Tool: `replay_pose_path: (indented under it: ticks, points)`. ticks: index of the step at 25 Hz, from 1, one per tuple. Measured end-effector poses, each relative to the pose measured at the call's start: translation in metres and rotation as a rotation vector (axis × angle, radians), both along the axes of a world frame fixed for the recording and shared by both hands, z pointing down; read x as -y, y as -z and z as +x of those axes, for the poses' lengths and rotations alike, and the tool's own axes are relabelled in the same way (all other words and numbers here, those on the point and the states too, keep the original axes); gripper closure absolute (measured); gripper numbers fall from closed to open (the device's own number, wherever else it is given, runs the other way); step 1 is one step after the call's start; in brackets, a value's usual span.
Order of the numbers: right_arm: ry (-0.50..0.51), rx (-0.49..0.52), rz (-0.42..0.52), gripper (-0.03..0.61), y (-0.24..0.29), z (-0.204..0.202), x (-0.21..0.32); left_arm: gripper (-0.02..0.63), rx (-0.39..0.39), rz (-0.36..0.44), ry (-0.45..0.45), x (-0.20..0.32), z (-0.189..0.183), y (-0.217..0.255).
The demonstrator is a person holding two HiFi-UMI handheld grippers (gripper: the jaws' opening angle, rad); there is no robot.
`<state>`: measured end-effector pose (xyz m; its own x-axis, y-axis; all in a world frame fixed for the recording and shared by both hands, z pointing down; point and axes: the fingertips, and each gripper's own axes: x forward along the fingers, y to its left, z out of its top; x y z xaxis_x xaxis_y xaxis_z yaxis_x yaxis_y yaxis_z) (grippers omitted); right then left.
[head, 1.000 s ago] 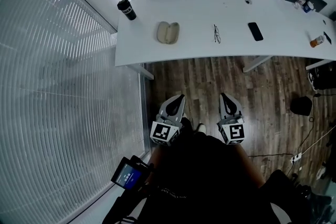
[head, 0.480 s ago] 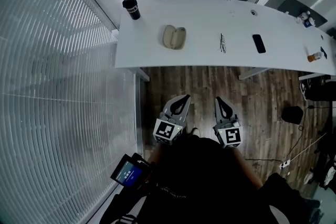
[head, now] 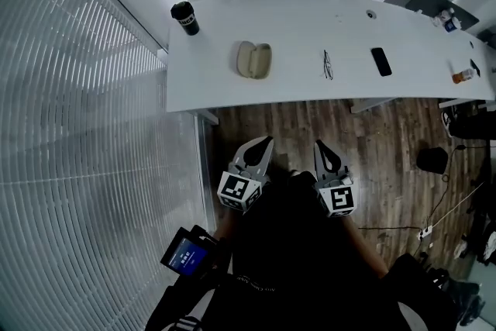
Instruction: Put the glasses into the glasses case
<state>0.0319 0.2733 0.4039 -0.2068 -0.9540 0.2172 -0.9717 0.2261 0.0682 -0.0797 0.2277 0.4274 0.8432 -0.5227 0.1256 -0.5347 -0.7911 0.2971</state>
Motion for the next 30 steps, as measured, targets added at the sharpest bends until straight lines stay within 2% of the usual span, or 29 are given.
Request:
replay_pose_path:
  ticks: [6,11,14,22,30]
  points:
    - [-0.033,0.028,0.014,0.571,0.0,0.033,0.041,0.606,0.02,-0.019,0.013,0.031,0.02,-0.004]
    - [-0.033,0.043,0.029,0.571,0.007,0.063,0.067,0.606,0.029,-0.009,-0.022,0.047,0.056,0.0]
    - [-0.048,0.058,0.038,0.571,0.01,0.083,0.077,0.606,0.067,-0.029,-0.014,0.06,0.073,0.003]
    - [-0.116,0.134,-0.018,0.571,-0.012,0.14,0.081,0.606,0.134,-0.044,-0.041,0.066,0.122,-0.001]
    - [-0.035,0.089,-0.033,0.571,-0.032,0.168,0.095,0.606,0.186,-0.087,-0.004,0.072,0.144,-0.016]
